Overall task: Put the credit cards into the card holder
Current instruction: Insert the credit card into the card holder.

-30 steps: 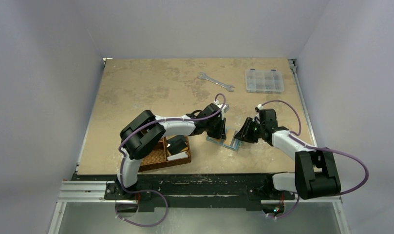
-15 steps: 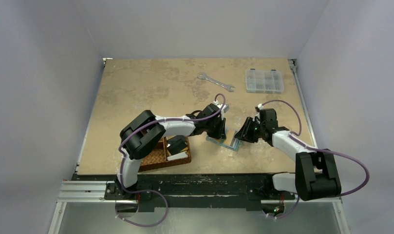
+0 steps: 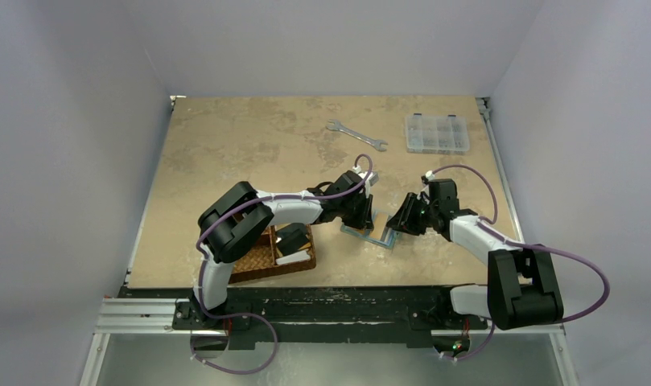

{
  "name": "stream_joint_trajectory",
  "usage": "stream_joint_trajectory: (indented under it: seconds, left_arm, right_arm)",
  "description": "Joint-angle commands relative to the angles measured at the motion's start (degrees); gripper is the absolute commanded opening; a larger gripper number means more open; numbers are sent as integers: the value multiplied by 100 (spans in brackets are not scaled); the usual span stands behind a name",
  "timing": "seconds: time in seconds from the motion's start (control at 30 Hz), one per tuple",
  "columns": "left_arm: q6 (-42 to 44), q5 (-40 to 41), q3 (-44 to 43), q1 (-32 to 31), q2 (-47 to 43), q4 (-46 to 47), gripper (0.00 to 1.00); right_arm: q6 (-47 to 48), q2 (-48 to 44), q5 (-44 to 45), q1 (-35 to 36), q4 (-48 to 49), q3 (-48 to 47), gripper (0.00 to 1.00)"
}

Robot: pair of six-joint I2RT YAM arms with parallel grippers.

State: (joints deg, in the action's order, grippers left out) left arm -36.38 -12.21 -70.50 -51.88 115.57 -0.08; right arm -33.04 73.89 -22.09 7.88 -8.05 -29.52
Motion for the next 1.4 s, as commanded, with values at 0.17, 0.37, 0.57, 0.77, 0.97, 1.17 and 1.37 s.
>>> stream_joint_trajectory:
  seconds: [0.17, 0.37, 0.57, 0.77, 0.97, 1.17, 1.37]
  left_arm:
    - [25, -46, 124, 13, 166, 139, 10]
    - [21, -63, 137, 26, 158, 139, 10]
    - [24, -94, 149, 20, 157, 166, 11]
    - [23, -107, 142, 25, 148, 170, 11]
    - [22, -126, 126, 20, 80, 194, 10]
    - [28, -125, 99, 23, -34, 186, 11]
    - [45, -73, 80, 41, -321, 60, 14]
  right_arm:
    - [-80, 144, -201, 58, 271, 7, 34]
    - [-49, 196, -100, 78, 232, 23, 34]
    - [-225, 115, -469, 82, 530, 131, 34]
    - [-615, -85, -959, 82, 774, 182, 34]
    - [-717, -184, -1145, 87, 774, 168, 34]
    - [-806, -118, -1267, 89, 1049, 254, 34]
    - [-713, 29, -1139, 89, 1111, 226, 35]
